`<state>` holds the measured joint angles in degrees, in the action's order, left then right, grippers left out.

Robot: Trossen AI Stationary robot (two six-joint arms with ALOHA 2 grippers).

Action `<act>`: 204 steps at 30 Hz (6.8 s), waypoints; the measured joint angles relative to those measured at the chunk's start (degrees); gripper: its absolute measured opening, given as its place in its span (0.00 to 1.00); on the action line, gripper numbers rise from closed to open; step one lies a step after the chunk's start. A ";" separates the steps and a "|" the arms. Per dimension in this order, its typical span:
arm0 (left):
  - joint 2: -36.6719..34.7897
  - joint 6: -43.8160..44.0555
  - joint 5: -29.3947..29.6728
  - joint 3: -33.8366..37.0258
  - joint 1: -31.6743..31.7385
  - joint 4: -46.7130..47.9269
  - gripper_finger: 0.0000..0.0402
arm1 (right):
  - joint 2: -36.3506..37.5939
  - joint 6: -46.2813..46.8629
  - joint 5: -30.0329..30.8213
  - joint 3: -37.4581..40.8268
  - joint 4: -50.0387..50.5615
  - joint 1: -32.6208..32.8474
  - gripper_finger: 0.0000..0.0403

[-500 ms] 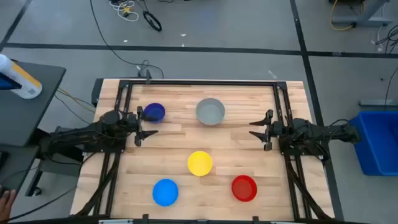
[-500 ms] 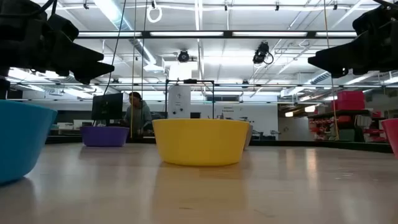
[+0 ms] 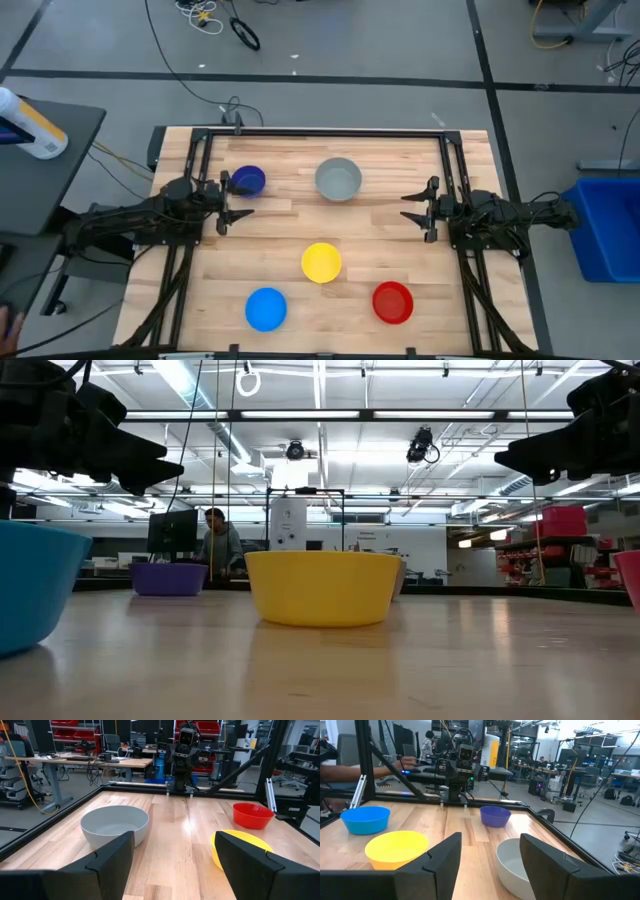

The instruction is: Nest bowls inside each other

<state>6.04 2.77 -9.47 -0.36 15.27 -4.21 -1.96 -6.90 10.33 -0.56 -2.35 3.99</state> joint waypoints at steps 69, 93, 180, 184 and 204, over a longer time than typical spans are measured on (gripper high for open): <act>0.00 3.03 5.80 0.02 -0.02 -3.10 0.71 | 0.02 6.79 -6.56 0.00 -7.86 0.20 0.61; 1.65 1.12 5.68 0.00 -0.02 1.77 0.71 | -15.85 26.35 -6.39 -0.02 -18.35 0.15 0.40; 4.44 -1.51 -0.49 0.00 -0.01 0.83 0.71 | -102.90 40.71 -4.96 -47.50 -11.66 7.76 0.24; 4.44 -1.50 -0.48 0.00 -0.02 0.85 0.71 | -105.53 42.26 -5.85 -47.50 -12.01 7.78 0.13; 4.44 -1.49 -0.28 0.00 -0.02 0.92 0.71 | -107.47 27.80 7.16 -55.55 -13.59 4.80 0.00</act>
<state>10.48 1.28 -9.76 -0.36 15.25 -3.29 -109.43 20.91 17.49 -56.11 -15.94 8.78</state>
